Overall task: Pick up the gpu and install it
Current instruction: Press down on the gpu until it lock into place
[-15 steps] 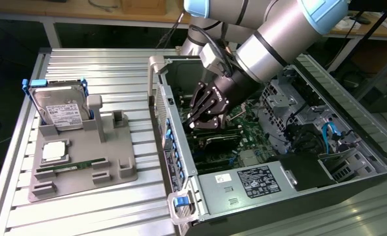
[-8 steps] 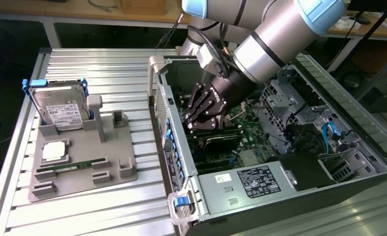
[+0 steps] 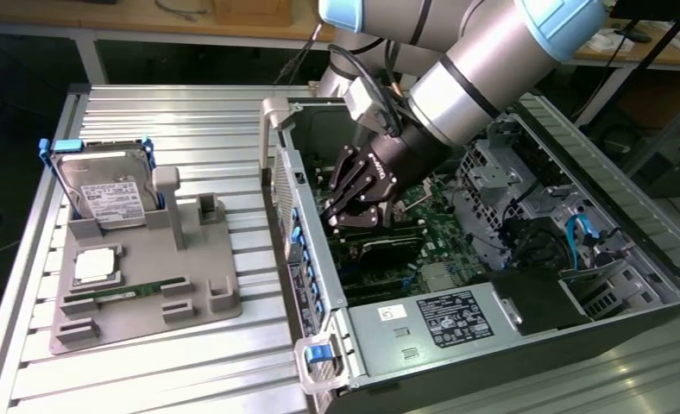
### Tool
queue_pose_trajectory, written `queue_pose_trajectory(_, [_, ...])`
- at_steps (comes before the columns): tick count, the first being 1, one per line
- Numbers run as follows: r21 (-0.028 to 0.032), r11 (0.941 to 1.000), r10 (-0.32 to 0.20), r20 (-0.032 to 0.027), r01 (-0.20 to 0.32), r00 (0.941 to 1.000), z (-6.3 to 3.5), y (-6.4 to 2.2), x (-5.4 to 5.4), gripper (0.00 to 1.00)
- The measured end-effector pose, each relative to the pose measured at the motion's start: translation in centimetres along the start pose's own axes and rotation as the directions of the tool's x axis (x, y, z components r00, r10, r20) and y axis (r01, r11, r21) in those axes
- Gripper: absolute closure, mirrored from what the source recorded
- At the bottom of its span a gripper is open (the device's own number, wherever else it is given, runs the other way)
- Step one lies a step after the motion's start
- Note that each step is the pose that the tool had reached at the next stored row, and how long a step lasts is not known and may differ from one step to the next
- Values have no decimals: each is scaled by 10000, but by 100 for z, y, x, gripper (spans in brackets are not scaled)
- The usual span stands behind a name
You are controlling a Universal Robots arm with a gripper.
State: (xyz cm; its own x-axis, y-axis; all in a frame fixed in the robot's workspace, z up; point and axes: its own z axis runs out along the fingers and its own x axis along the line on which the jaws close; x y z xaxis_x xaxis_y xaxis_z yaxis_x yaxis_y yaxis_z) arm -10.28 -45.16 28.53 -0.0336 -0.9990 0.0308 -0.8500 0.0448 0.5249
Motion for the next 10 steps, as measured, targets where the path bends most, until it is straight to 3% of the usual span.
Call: queue_pose_trajectory(10, [0, 10000, -5, 9, 5, 10000, 59, -37, -3, 89])
